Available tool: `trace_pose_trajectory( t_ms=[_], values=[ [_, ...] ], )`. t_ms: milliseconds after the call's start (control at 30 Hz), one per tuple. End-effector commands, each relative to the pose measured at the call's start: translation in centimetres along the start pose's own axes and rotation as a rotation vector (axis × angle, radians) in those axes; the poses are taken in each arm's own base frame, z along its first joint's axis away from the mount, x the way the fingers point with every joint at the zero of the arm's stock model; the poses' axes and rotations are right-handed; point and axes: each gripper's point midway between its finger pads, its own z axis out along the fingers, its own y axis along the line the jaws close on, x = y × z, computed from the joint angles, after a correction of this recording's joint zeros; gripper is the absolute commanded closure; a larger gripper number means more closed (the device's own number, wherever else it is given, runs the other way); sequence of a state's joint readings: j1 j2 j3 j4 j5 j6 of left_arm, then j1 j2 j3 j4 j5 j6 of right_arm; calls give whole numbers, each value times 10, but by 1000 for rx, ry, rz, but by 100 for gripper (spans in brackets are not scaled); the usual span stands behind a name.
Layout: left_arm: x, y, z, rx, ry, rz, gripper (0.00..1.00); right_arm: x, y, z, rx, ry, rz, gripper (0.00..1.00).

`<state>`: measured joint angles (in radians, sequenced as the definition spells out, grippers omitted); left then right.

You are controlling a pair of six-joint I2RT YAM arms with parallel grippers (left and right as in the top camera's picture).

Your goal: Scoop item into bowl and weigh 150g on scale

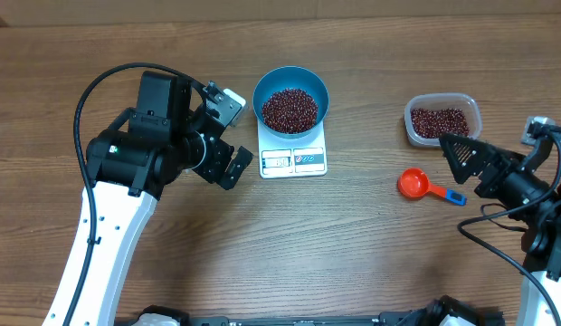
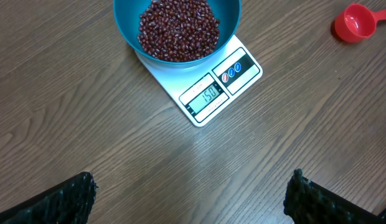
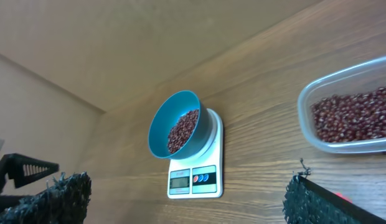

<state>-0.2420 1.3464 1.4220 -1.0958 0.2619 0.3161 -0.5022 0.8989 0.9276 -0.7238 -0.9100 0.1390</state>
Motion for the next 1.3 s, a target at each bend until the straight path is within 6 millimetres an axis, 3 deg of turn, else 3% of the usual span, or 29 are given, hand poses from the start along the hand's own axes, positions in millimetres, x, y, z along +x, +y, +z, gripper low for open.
trace_pose_trajectory(
  t_ms=[0,267,333,367,500,633,1000,1267],
  values=[
    [-7,-3,-4,13,-23,-4,0,-2,8,-1,-29,5,-15,0],
    [-7,-3,-4,13,-23,-4,0,2,-12,7,25,36,39,0],
    [-7,-3,-4,13,-23,-4,0,10,-25,7,93,61,71,0],
    [-7,-3,-4,13,-23,-4,0,24,-34,5,143,107,76,0],
    [-7,-3,-4,13,-23,-4,0,51,-37,-5,203,193,57,0],
    [-7,-3,-4,13,-23,-4,0,57,-24,-12,231,185,-16,0],
    [-7,-3,-4,13,-23,-4,0,41,25,0,232,-39,-286,0],
    [-7,-3,-4,13,-23,-4,0,52,14,17,158,-199,-369,0]
  ],
)
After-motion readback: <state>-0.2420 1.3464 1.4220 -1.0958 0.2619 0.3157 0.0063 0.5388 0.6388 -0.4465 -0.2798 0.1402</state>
